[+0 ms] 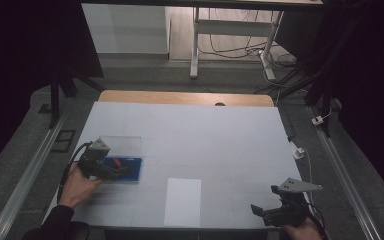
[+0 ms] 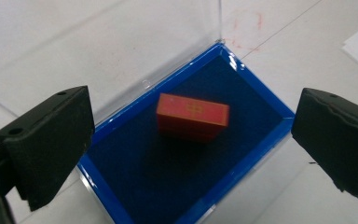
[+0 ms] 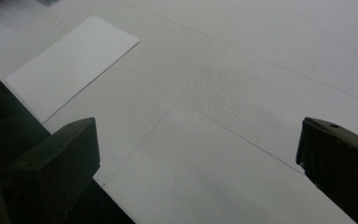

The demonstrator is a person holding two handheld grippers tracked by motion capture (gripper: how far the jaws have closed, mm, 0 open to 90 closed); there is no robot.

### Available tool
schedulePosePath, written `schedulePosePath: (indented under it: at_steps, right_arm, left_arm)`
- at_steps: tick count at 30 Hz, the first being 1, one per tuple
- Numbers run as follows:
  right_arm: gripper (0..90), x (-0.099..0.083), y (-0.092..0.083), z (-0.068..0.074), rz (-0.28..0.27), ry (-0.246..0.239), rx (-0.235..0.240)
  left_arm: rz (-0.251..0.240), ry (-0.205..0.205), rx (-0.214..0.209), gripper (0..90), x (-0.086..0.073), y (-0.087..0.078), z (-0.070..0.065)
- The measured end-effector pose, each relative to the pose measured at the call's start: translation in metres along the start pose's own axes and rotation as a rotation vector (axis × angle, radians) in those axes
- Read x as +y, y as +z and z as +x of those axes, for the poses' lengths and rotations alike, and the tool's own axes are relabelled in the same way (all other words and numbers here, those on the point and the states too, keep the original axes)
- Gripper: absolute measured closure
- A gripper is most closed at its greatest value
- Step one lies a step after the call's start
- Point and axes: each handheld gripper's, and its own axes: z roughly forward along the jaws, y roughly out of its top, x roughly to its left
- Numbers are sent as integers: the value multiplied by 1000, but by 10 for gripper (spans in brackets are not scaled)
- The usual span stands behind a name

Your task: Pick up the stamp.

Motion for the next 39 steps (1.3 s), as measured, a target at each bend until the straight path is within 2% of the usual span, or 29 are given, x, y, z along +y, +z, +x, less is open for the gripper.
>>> schedulePosePath:
  at_steps: [1, 4, 8, 13, 14, 18, 24, 35, 39]
  right_arm:
    - [0, 0, 0, 0, 0, -1, 0]
    - [0, 0, 0, 0, 1, -2, -1]
    - [0, 0, 0, 0, 2, -2, -1]
    - [0, 0, 0, 0, 4, -4, -2]
    - [0, 0, 0, 0, 4, -3, -1]
    - [0, 0, 0, 0, 5, -4, 0]
    - [0, 0, 0, 1, 7, -4, 1]
    - [0, 0, 1, 1, 12, -11, -2]
    - [0, 0, 0, 2, 9, -15, -2]
  left_arm:
    - [19, 17, 9, 5, 0, 4, 1]
    - [26, 39, 18, 39, 0, 6, 1]
    - [36, 62, 25, 154, 0, 5, 1]
    - [40, 73, -2, 320, 0, 4, 2]
    - [39, 84, -9, 339, 1, 3, 2]
    - [30, 84, -20, 422, 1, 1, 2]
    - [38, 88, -16, 568, 1, 0, 2]
    - [56, 61, 6, 582, 1, -2, 1]
    - [42, 42, 20, 582, 1, -6, 0]
